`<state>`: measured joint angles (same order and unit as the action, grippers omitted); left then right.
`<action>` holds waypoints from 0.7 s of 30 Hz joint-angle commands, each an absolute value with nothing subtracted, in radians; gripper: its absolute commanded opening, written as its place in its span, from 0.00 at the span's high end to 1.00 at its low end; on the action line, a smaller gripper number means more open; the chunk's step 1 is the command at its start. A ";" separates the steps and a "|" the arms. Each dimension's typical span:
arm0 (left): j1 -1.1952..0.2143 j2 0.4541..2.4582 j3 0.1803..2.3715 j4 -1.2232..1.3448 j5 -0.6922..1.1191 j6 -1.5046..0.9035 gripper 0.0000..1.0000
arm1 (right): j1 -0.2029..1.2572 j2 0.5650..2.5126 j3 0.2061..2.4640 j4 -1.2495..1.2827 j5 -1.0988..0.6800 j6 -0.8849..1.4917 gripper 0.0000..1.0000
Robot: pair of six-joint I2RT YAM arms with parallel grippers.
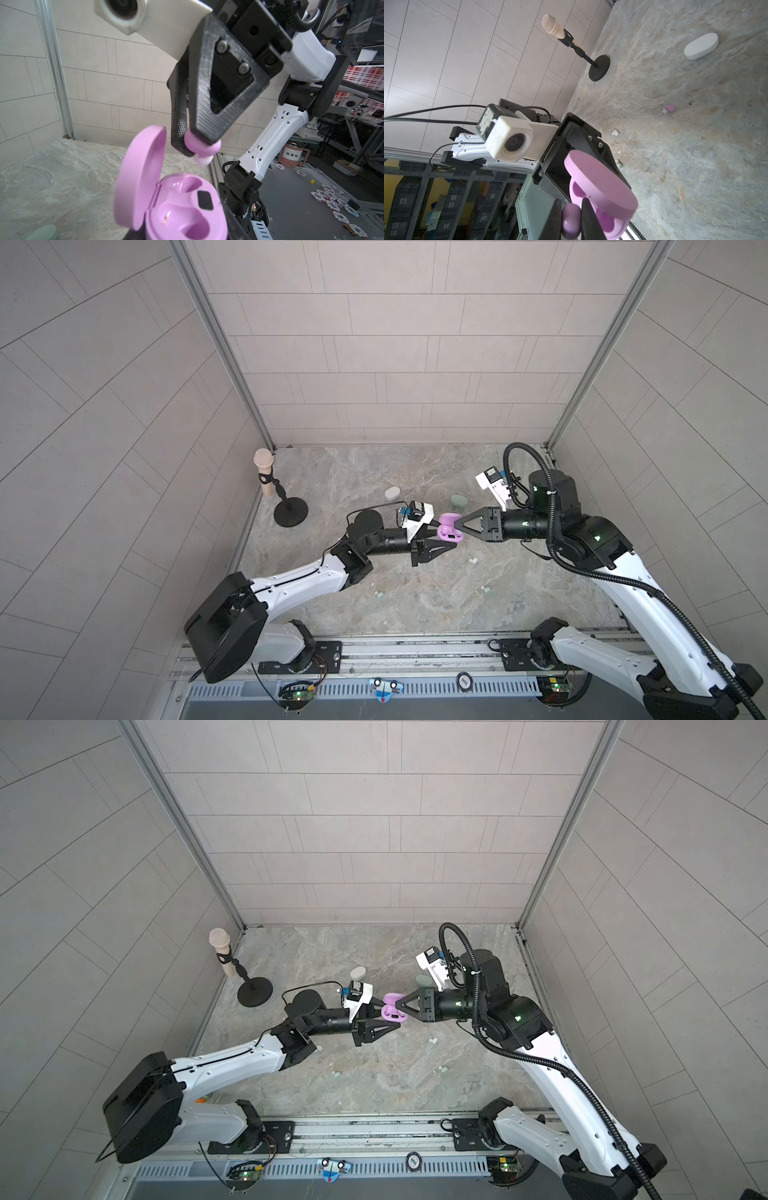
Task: Insert wireless bluetooth earbuds into charging case
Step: Insert the wireless bluetooth earbud into the charging case.
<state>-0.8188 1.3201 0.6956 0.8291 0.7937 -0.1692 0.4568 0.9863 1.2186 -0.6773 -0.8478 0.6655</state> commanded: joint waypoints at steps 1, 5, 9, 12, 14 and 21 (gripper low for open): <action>-0.824 1.289 0.732 0.861 0.816 -0.181 0.80 | 0.470 0.965 1.212 -0.662 -0.824 0.650 0.87; -0.823 1.285 0.733 0.853 0.820 -0.180 0.81 | 0.482 0.969 1.210 -0.664 -0.810 0.640 0.87; -0.824 1.279 0.738 0.847 0.826 -0.181 0.81 | 0.485 0.973 1.213 -0.674 -0.796 0.627 0.87; -0.825 1.273 0.738 0.835 0.826 -0.176 0.81 | 0.489 0.974 1.215 -0.684 -0.790 0.621 0.86; -0.824 1.269 0.738 0.830 0.826 -0.173 0.81 | 0.493 0.974 1.211 -0.693 -0.786 0.615 0.87; -0.824 1.260 0.739 0.823 0.825 -0.170 0.81 | 0.511 0.975 1.216 -0.714 -0.764 0.595 0.86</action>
